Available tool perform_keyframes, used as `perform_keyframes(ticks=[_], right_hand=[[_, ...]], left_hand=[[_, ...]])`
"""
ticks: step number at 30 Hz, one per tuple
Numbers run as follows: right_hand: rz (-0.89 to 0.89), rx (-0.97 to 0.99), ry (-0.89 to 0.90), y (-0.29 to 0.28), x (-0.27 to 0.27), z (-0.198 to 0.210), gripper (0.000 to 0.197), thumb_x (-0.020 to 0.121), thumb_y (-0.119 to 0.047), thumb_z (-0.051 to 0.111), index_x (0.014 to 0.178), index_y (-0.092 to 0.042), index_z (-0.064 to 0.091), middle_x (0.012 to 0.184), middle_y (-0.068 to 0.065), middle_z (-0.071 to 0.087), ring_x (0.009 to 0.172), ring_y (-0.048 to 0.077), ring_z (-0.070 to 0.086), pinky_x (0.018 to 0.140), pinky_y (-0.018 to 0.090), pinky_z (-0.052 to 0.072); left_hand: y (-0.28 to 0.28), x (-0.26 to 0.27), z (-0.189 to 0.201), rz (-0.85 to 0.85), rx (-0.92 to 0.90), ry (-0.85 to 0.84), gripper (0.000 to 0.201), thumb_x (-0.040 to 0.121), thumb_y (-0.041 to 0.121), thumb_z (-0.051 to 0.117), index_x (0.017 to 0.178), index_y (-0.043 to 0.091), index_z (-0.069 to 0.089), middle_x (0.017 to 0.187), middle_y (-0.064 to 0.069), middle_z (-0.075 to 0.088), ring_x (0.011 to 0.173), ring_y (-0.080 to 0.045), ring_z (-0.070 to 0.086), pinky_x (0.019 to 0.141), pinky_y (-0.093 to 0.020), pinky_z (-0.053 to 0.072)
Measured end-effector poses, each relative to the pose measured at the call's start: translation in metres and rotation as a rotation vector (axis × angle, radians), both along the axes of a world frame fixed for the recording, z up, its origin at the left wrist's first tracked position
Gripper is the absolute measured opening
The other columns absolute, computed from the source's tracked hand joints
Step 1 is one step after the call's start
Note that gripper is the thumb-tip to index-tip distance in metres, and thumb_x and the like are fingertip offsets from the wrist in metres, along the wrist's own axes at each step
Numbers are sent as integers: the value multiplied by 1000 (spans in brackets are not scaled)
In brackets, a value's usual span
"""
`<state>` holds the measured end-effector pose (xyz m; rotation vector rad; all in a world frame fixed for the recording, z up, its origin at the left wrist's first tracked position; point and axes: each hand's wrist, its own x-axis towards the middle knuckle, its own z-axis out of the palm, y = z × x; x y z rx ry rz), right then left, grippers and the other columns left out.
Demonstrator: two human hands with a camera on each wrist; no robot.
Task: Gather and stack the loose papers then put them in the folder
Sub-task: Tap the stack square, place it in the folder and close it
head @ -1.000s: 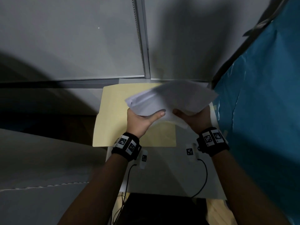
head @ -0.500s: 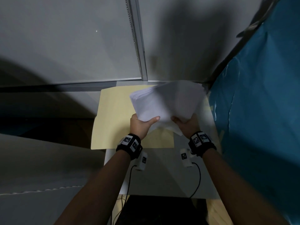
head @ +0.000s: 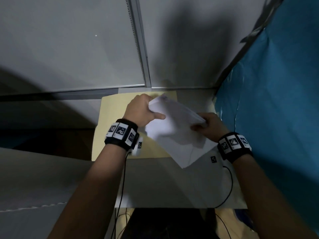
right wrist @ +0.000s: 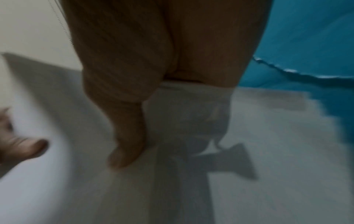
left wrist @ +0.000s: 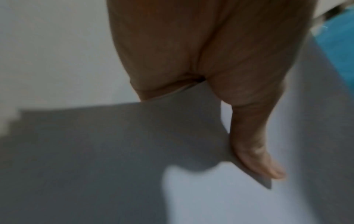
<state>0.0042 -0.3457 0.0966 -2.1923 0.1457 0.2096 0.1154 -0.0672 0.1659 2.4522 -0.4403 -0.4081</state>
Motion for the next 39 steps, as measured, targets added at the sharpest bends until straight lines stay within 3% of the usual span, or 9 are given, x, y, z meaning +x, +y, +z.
perform_keyframes(ticks=[4, 8, 18, 26, 28, 32, 34, 36, 39], right_hand=[[-167, 202, 67, -21, -17, -1, 22, 70, -22, 93, 80, -14, 75, 75, 2, 74, 70, 12, 69, 61, 26, 56], [-399, 739, 4, -1, -13, 3, 41, 79, -12, 85, 112, 5, 70, 111, 20, 74, 101, 31, 73, 89, 46, 60], [-574, 494, -165, 19, 10, -9, 20, 74, -17, 90, 85, -25, 75, 86, -16, 76, 83, 1, 73, 78, 29, 62], [-665, 380, 60, 20, -6, -64, 58, 67, -26, 94, 114, -9, 65, 102, -7, 69, 92, 8, 68, 70, 15, 55], [-663, 385, 47, 14, -5, -65, 55, 70, -22, 93, 115, -15, 63, 102, -12, 67, 89, -3, 65, 70, 10, 53], [-637, 318, 137, 15, -11, -72, 65, 67, -33, 92, 117, -4, 63, 108, 3, 71, 94, 17, 69, 70, 20, 55], [-592, 303, 120, 12, -7, -59, 31, 76, -19, 87, 97, -6, 68, 88, -1, 72, 76, 7, 68, 58, 17, 53], [-553, 250, 61, 5, -5, -38, 13, 82, -8, 80, 84, -8, 68, 75, -8, 67, 60, -6, 62, 50, 11, 47], [-519, 200, -13, -10, -9, -12, 13, 85, -7, 78, 78, -10, 67, 73, -6, 65, 55, -10, 58, 47, 6, 43]], left_hand=[[51, -4, -12, 215, -293, 106, 46, 58, 44, 100, 76, 8, 78, 77, -8, 80, 64, -14, 68, 65, -47, 60], [79, -16, -14, 373, -522, 159, 38, 70, 13, 99, 105, 10, 83, 102, 3, 84, 97, -12, 80, 89, -40, 66], [42, -45, -78, 584, -716, 108, 39, 70, 7, 99, 102, 14, 78, 104, 0, 81, 95, -7, 78, 85, -25, 61], [44, -52, -140, 650, -581, 190, 46, 70, 12, 99, 109, 15, 75, 103, 7, 76, 84, 17, 70, 86, -29, 63], [45, -45, -141, 639, -605, 189, 46, 70, 11, 99, 108, 19, 74, 107, 4, 77, 88, 12, 72, 86, -26, 62], [51, -42, -152, 613, -509, 284, 44, 67, 18, 102, 102, 22, 77, 101, 7, 78, 93, -3, 76, 89, -35, 63], [55, -40, -146, 612, -502, 290, 38, 65, 19, 102, 90, 23, 74, 92, 4, 75, 88, -18, 73, 88, -43, 62], [60, -35, -125, 612, -531, 185, 55, 61, 28, 103, 102, 30, 66, 106, 0, 67, 98, -18, 64, 91, -39, 56], [55, -31, -56, 405, -429, -133, 127, 59, 50, 103, 160, 45, 27, 165, 6, 30, 153, -15, 33, 124, -37, 34]])
